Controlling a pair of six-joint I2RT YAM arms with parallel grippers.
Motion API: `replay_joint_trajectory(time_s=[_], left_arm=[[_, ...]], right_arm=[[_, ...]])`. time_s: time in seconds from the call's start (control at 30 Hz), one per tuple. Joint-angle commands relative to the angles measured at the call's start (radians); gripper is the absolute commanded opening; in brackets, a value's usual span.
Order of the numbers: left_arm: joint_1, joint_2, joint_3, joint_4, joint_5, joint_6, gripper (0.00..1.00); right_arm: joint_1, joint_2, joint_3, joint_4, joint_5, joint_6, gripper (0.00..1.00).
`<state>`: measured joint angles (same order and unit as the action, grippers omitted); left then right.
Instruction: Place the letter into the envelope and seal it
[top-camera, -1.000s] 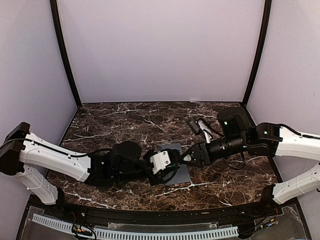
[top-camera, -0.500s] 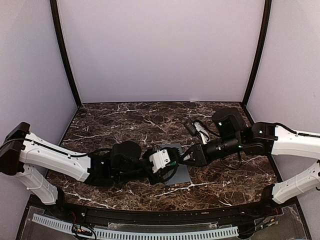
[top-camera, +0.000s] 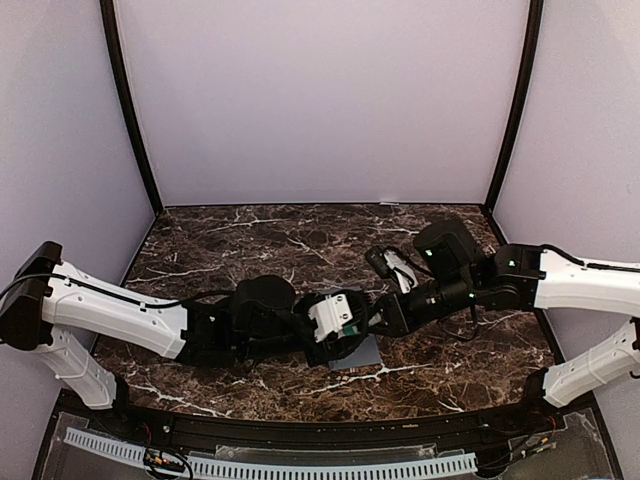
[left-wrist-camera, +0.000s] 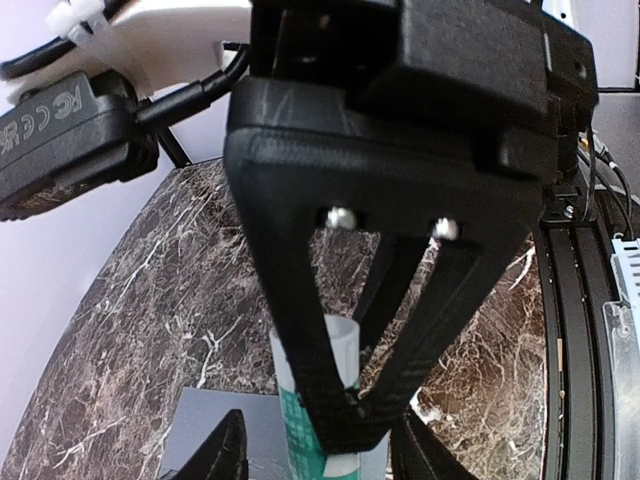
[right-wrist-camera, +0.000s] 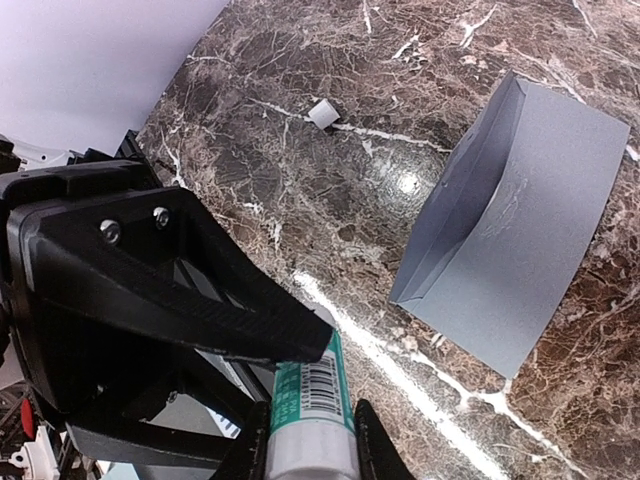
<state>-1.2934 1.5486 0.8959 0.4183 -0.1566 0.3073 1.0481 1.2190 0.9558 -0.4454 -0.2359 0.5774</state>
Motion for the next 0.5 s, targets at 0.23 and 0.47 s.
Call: replay_joint_trajectory(time_s=[0.23,0.47], left_arm=[[-0.003,0.052,0.064,-0.067,-0.001,0.0,0.41],[-0.003,0.056,0.066,-0.064,-0.007,0.0,0.26]], right_arm=[[0.002,-0.002,0.045,-0.001,0.034,-0.009,0.01],[0.004,-0.003,0.045,-0.008,0.035,-0.009,0.01]])
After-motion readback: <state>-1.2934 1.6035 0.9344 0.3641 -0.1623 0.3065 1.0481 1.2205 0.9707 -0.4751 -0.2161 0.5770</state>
